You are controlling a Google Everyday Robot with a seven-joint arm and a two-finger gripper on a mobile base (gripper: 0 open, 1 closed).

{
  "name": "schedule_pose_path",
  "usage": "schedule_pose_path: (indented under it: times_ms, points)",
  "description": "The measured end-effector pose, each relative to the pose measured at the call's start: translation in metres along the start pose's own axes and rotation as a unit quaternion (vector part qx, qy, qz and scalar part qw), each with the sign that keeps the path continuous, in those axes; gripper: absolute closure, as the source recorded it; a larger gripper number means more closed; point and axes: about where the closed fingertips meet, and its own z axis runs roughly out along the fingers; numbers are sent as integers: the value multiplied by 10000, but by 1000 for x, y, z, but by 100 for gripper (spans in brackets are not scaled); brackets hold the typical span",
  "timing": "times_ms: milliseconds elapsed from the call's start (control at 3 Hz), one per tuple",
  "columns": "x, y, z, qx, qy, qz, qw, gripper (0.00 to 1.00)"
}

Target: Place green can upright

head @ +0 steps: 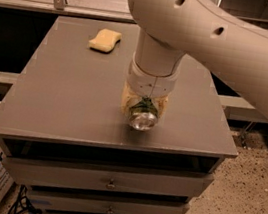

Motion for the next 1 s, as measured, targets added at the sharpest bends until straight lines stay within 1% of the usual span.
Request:
schedule_pose_path:
  times_ms: [333, 667, 1000]
  points:
    - [6, 8, -16, 280, 489, -437, 9975, 100]
    - [14, 9, -26, 627, 794, -980, 9900, 100]
    - [13, 9, -28, 605, 839, -1332, 9857, 100]
